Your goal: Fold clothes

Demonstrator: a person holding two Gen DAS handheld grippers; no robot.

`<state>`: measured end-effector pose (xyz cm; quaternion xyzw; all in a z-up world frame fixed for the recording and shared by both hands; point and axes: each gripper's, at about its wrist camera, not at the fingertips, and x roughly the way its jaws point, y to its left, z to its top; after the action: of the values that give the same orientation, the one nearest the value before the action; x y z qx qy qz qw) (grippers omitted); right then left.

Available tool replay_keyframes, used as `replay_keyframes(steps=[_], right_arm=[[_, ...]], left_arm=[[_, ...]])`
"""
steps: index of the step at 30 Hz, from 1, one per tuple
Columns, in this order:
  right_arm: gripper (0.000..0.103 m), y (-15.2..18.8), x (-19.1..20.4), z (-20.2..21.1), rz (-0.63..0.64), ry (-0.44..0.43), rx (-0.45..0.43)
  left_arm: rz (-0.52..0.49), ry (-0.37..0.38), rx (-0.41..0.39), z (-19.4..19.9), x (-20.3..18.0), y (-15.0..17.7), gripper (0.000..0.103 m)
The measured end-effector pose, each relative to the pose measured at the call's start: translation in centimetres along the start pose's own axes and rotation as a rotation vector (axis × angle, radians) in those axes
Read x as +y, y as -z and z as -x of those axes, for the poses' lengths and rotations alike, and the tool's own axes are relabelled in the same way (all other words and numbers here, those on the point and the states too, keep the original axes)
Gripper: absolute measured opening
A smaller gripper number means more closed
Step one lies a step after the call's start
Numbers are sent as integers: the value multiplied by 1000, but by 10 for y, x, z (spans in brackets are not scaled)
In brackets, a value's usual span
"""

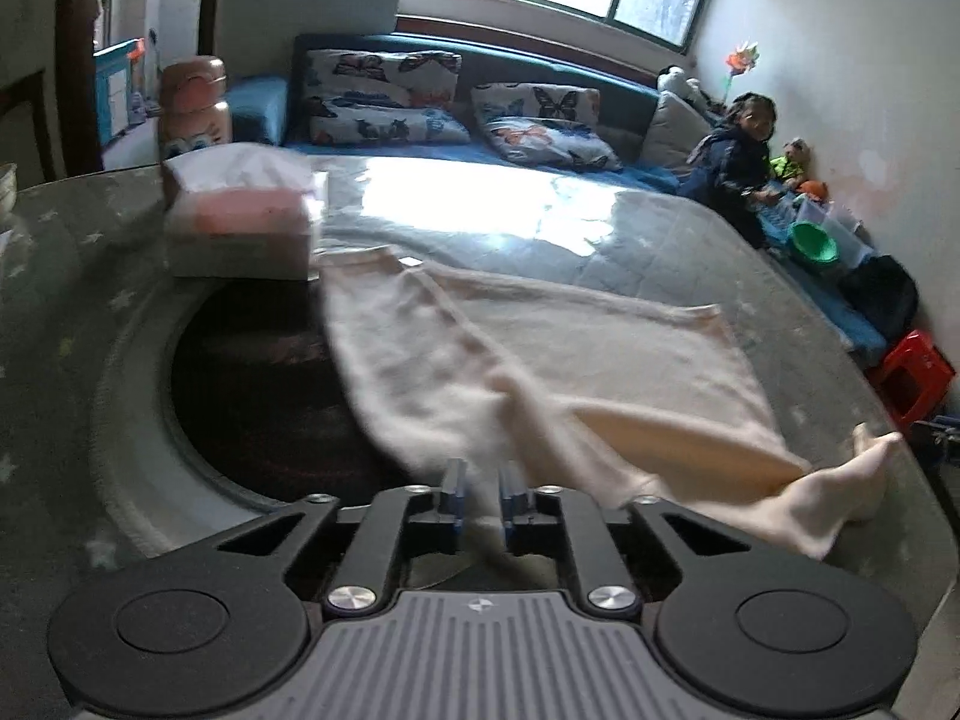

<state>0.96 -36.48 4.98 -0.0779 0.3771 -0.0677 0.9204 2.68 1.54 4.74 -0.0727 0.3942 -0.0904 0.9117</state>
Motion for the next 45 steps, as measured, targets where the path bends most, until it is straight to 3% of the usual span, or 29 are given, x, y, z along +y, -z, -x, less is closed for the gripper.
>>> replay_keyframes(steps=[2,6,8,9,12,21,28,32,39,45], right_arm=[[52,-1,11,8,31,-58,-21],[54,-3,46,7,86,-191,-8],[55,-1,61,1,103,-239,5],[56,1,71,-2,114,-264,13],[56,6,92,-12,155,-307,31],[62,27,107,-22,245,-294,91],[63,37,102,-1,328,-324,136],[63,15,90,6,287,-353,120],[63,-35,79,-30,178,-338,90],[63,-68,79,-78,106,-315,80]], left_arm=[[-8,-3,4,-6,-14,-4,49],[-5,-18,47,-29,-36,-8,52],[-9,-43,68,-41,-42,-6,46],[-5,-40,78,-44,-40,-4,28],[8,-34,104,-50,-33,4,9],[30,-58,28,19,7,35,4],[58,-85,86,52,43,70,2],[75,-81,68,62,53,63,6],[48,-87,55,13,34,25,48],[18,-102,53,-35,16,-8,51]])
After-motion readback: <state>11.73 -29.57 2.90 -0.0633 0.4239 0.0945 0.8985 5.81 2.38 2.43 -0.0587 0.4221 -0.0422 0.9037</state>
